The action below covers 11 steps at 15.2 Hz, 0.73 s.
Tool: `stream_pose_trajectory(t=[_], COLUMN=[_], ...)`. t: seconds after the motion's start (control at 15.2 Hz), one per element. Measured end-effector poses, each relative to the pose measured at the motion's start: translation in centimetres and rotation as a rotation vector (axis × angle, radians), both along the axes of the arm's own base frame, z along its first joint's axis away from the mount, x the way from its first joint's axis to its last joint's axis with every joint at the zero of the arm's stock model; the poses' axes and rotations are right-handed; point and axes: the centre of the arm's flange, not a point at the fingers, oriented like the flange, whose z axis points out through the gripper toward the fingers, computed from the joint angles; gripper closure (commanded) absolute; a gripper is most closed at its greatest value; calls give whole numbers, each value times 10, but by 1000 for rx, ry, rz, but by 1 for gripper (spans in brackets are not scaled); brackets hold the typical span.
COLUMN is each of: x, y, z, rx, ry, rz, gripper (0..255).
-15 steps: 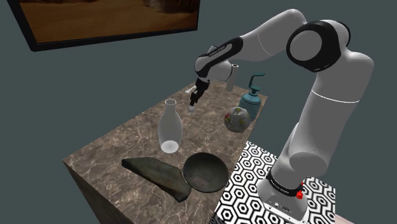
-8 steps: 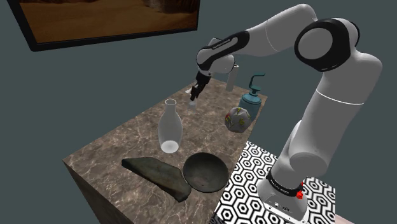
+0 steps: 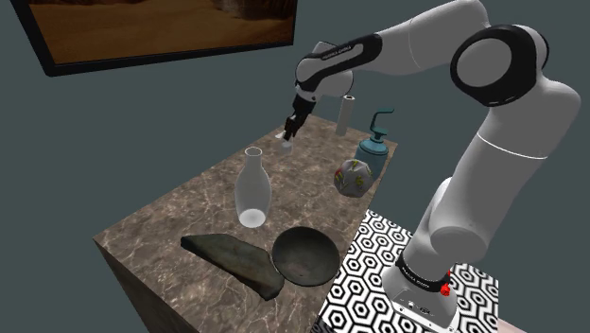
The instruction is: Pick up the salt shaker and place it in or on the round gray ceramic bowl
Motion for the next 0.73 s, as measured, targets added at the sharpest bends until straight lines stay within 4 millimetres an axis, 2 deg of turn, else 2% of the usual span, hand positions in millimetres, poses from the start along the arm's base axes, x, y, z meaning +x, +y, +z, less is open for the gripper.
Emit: stream_pose_trajectory(t=[0.4,0.59,0.73], x=[1,-20,-36], y=[0,17,37], z=[30,34,36], rx=[0,0,1], ry=[0,0,0], rz=[0,0,1], gripper=[255,255,255])
